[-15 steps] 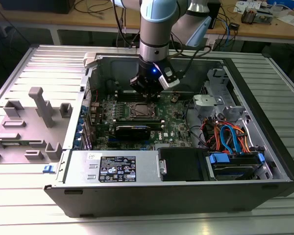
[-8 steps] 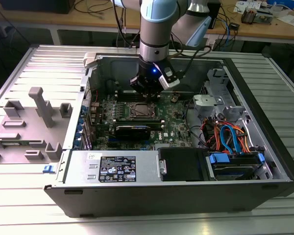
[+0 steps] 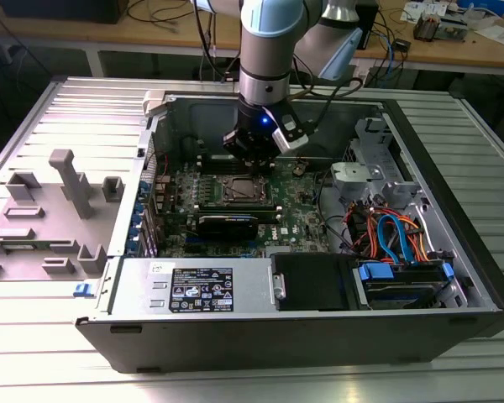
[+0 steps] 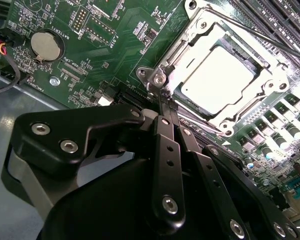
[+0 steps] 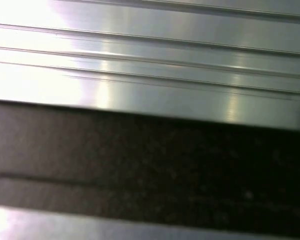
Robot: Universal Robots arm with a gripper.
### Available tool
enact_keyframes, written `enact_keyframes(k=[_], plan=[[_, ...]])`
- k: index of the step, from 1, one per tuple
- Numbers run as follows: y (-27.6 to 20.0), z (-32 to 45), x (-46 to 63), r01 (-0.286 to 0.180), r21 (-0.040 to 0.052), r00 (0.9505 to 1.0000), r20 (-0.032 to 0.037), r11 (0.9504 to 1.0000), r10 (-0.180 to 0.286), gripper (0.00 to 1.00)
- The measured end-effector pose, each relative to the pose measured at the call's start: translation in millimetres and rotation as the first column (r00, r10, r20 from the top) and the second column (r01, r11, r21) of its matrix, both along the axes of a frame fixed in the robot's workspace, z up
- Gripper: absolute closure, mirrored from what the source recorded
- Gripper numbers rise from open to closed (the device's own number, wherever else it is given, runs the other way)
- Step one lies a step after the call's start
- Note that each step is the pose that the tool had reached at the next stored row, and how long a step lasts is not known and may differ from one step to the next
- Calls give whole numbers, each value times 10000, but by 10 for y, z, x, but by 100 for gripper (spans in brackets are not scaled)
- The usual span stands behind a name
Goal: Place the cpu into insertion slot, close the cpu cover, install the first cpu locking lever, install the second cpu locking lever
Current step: 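Install the first cpu locking lever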
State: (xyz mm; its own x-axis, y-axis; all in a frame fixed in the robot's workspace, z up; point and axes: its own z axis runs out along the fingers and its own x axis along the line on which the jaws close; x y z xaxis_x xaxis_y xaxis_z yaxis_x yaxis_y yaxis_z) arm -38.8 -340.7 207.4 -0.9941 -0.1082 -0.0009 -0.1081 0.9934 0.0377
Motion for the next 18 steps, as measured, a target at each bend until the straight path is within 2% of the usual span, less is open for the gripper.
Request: enact_keyframes(k=[18], plan=[[-25, -36, 3, 69, -30, 10000, -3, 10000, -69, 89]])
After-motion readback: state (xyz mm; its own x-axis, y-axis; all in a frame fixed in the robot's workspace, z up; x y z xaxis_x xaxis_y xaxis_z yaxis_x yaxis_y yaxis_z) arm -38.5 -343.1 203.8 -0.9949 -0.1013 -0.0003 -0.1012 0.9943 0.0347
